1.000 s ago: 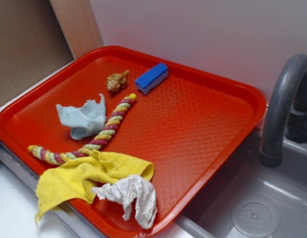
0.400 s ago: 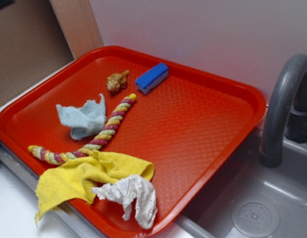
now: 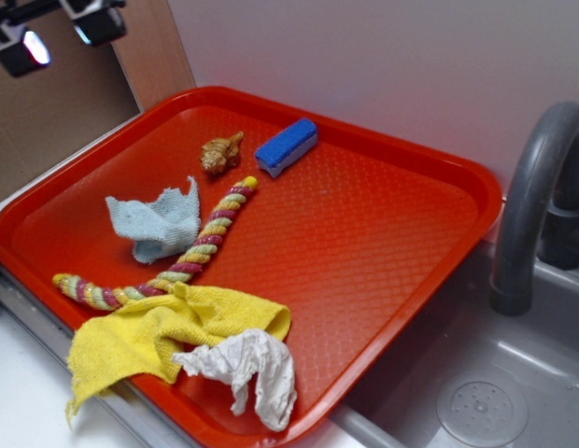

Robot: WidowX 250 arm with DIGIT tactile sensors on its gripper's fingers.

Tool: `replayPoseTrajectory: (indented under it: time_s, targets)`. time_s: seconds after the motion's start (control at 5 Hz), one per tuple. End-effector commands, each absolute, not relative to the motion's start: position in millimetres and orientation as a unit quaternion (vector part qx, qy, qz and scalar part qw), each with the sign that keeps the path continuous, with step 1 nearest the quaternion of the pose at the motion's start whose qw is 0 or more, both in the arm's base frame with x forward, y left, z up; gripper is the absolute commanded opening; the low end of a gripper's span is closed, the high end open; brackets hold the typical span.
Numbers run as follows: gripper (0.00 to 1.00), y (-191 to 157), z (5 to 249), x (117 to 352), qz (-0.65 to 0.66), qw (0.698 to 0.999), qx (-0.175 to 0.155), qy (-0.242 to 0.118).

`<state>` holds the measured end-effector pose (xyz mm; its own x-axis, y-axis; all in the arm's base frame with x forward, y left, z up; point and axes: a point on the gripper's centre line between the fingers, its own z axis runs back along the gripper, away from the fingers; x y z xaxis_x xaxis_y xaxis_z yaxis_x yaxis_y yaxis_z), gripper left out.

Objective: Grab the shell.

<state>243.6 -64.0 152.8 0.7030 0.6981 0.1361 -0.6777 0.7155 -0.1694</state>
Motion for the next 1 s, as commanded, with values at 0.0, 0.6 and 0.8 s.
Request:
replayPoseTrajectory:
  time_s: [0.0, 0.6, 0.8]
  targets:
    - [1.00, -106.3, 104.0, 292.1, 0.307, 0.946, -0.078, -0.071]
    - [1.00, -146.2, 34.1, 286.9, 0.240, 0.969, -0.059, -0.004]
    - [0.19, -149.2, 28.0, 287.2, 0.233, 0.972, -0.020, -0.002]
